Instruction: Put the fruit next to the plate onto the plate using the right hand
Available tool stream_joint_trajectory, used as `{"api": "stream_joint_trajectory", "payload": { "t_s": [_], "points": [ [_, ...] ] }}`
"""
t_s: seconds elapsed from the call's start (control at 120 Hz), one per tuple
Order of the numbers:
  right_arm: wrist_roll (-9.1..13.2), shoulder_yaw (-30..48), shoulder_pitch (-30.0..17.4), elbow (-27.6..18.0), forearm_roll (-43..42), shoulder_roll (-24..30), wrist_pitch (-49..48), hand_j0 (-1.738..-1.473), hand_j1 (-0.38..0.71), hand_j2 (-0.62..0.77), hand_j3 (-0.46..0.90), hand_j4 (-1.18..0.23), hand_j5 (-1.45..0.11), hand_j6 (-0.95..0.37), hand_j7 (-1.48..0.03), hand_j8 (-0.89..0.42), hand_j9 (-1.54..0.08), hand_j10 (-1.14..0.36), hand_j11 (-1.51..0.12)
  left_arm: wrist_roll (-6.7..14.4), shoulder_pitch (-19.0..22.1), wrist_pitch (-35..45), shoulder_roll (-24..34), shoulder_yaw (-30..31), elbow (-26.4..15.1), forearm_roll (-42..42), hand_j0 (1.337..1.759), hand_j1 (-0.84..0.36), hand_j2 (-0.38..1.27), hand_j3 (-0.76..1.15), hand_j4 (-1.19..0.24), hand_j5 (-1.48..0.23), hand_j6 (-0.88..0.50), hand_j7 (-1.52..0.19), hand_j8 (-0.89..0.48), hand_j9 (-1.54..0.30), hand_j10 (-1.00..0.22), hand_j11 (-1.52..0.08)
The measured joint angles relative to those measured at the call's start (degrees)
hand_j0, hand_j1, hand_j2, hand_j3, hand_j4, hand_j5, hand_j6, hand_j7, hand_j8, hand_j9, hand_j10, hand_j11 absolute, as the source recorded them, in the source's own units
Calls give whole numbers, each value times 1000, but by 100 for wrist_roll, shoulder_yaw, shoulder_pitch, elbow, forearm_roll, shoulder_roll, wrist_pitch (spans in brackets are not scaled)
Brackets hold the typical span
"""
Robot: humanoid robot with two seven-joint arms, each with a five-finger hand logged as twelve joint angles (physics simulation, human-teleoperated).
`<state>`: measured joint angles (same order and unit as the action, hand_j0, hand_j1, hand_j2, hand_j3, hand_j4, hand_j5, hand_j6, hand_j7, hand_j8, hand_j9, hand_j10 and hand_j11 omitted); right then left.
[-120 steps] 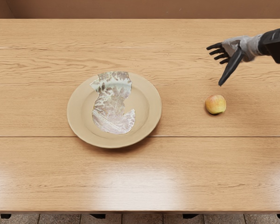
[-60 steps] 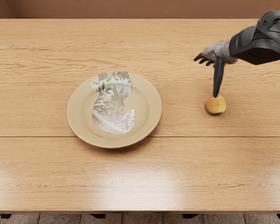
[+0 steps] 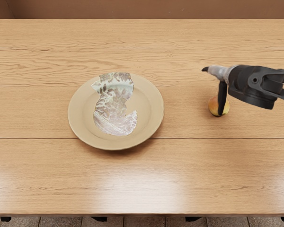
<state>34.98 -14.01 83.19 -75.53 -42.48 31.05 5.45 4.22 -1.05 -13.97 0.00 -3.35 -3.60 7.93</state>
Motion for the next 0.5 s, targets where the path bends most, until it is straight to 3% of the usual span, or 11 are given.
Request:
{"api": "stream_joint_trajectory", "payload": {
  "t_s": [0.325,0.5],
  "points": [
    [2,6,-275,95,-20,-29,239,-1658,-318,-4,0,-30,-36,-31,-35,-30,-36,-29,-36,0,0,0,0,0,0,2,1658,349,0,0,0,0,-1,0,-1,0,0,0],
    [2,-14,-407,135,-98,-79,449,-1658,-200,-24,0,-128,-163,-130,-163,-129,-163,-128,-163,0,0,0,0,0,0,2,1658,349,0,0,0,0,-1,0,-1,0,0,0]
  ]
}}
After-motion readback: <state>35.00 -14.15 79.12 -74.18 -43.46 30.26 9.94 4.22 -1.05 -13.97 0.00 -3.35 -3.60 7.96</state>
